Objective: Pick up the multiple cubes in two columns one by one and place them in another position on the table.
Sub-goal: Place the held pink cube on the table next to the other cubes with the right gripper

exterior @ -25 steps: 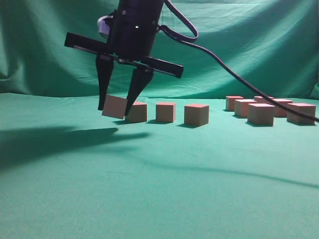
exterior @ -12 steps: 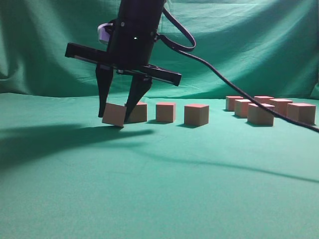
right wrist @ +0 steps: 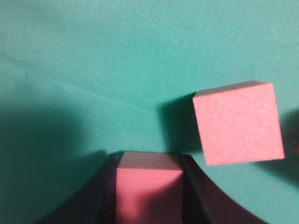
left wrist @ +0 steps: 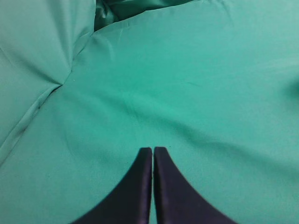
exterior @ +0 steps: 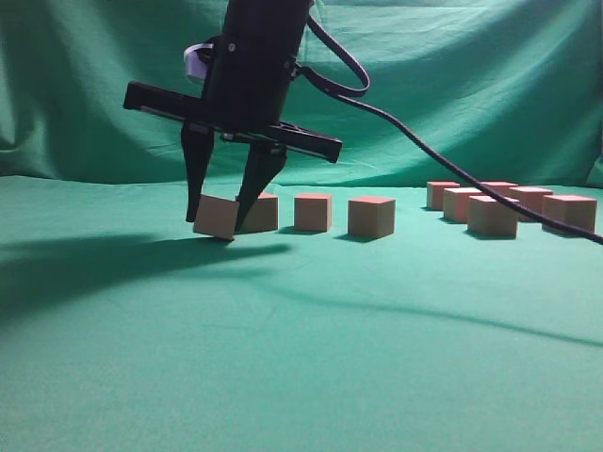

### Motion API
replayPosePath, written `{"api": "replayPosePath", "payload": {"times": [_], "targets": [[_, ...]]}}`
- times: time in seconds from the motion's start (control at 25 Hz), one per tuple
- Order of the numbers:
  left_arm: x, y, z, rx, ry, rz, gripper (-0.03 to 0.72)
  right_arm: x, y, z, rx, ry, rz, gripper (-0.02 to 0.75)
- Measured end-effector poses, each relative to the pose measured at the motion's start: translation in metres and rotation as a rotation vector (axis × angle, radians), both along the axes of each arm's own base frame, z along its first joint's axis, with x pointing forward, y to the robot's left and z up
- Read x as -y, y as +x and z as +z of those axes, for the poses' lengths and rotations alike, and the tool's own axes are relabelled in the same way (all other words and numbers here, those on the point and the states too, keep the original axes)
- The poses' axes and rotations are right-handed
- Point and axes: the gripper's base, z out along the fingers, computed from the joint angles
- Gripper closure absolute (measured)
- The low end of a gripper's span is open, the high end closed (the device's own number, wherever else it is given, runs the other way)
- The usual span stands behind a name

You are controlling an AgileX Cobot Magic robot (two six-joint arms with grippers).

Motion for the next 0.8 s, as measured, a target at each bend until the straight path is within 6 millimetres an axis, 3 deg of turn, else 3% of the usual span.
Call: {"api": "replayPosePath", "payload": {"times": [0.24, 0.48, 0.8], "targets": [[0.0, 0.0, 0.0, 0.0, 0.0, 0.0, 0.688, -0.0001, 0.0002, -0.0021, -0.003, -0.003, 0.0, 0.465], [0.0, 0.0, 0.0, 0.0, 0.0, 0.0, 0.688, -0.0002, 0.0, -0.0032, -0.007, -0.004, 0.001, 0.275], [0.0, 0.0, 0.0, 0.0, 0.0, 0.0, 0.688, 0.0045, -0.0067, 0.004, -0.053, -0.044, 0.037, 0.261]]}}
